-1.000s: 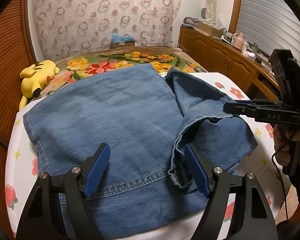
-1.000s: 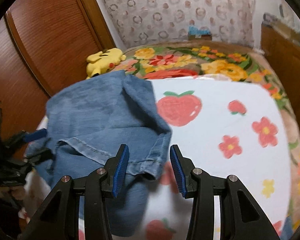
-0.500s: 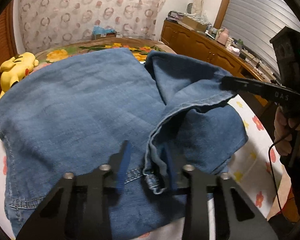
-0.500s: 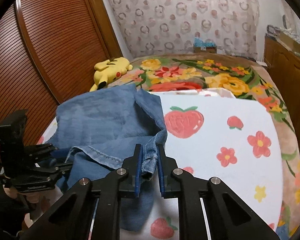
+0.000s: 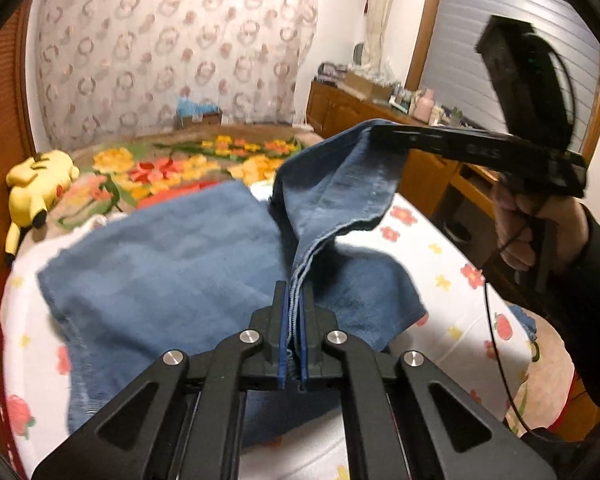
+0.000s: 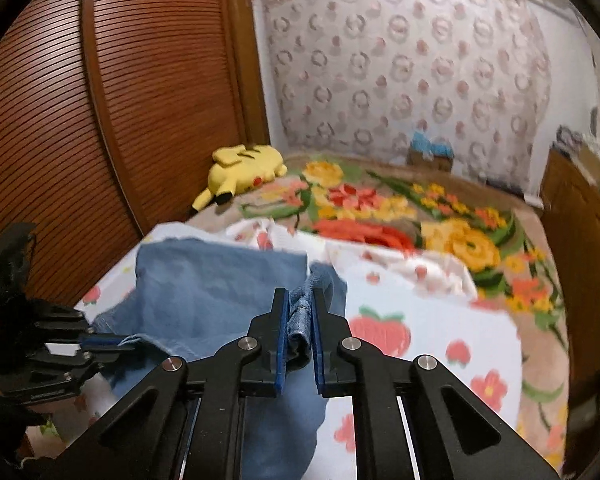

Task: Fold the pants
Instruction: 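Lift the hem with the left gripper and lay it over the stack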

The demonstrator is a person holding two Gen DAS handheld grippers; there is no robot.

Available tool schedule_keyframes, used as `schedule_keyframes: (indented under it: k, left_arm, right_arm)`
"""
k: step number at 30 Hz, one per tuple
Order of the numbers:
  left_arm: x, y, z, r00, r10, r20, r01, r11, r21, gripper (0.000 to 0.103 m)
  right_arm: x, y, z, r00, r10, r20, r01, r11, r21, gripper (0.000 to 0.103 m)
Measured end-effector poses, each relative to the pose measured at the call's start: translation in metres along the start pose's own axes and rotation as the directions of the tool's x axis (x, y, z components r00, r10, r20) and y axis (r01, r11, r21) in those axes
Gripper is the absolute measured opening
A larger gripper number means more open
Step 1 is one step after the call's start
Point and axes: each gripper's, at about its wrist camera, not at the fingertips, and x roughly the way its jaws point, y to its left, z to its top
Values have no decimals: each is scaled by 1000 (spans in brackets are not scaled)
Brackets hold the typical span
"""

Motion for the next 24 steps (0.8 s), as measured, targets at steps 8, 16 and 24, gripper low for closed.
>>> schedule_keyframes:
  k: [8,16,24]
  left_arm:
    - [-49,7,9,994,59,94,-59,998,-6,5]
    - [-69,48,-9,977,201,67,-197,978,-68,5]
    - [-52,72,-43,976,217,-20,-218,968,-128,5]
  right_arm:
    - [-6,34,32,996,50,79,-41,993,-110,9]
    - [30,59,47,986,157,47,-146,973,-179,9]
    - [94,66,60,972,230,-50,-235,953,-193,9]
